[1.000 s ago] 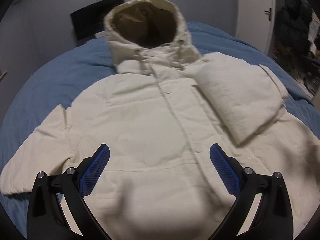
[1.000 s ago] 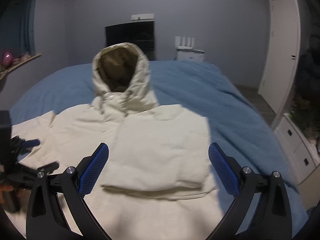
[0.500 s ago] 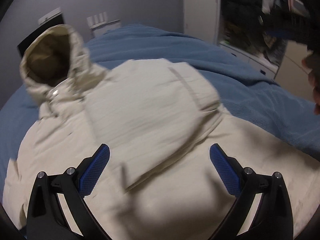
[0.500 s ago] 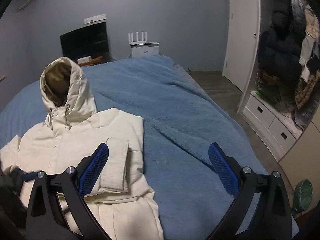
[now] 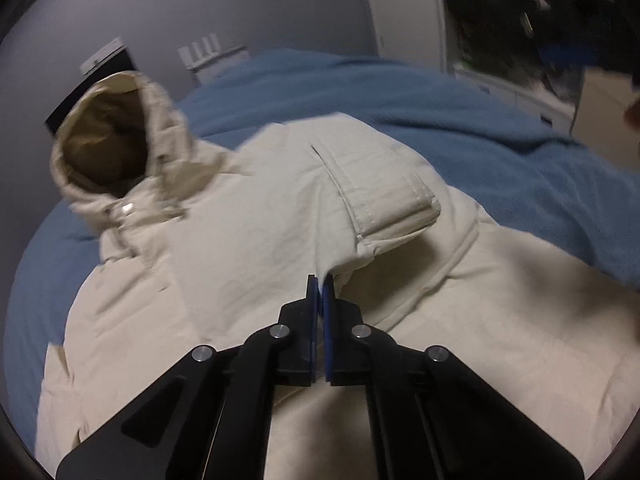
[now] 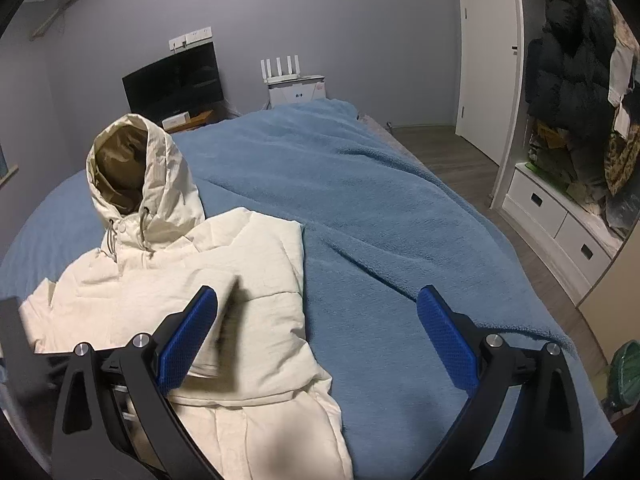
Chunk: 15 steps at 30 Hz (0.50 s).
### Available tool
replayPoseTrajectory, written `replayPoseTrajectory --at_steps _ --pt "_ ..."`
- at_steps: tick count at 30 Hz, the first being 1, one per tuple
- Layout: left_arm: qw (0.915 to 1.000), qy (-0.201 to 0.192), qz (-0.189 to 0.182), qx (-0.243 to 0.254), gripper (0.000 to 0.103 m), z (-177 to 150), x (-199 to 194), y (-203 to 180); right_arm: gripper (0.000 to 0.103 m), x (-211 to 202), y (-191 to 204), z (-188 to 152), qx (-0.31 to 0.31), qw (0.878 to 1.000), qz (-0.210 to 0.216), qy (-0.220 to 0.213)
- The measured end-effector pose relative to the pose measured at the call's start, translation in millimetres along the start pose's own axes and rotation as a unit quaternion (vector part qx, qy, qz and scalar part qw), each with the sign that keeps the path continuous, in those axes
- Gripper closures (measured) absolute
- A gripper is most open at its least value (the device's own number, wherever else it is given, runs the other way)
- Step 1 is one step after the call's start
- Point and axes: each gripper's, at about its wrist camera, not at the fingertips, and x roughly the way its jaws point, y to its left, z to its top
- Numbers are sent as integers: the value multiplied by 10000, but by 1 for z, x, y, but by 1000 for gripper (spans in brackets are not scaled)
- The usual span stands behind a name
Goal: Fold large clothes
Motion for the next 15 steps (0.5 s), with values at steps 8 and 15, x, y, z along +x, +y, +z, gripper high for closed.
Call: replayPoseTrajectory --at_steps 8,15 --pt "9967 -126 52 -799 101 -35 -60 85 7 -1 24 -10 -295 9995 75 -1" --pt "9877 51 160 -1554 101 -86 -71 130 7 7 57 -29 -824 9965 65 115"
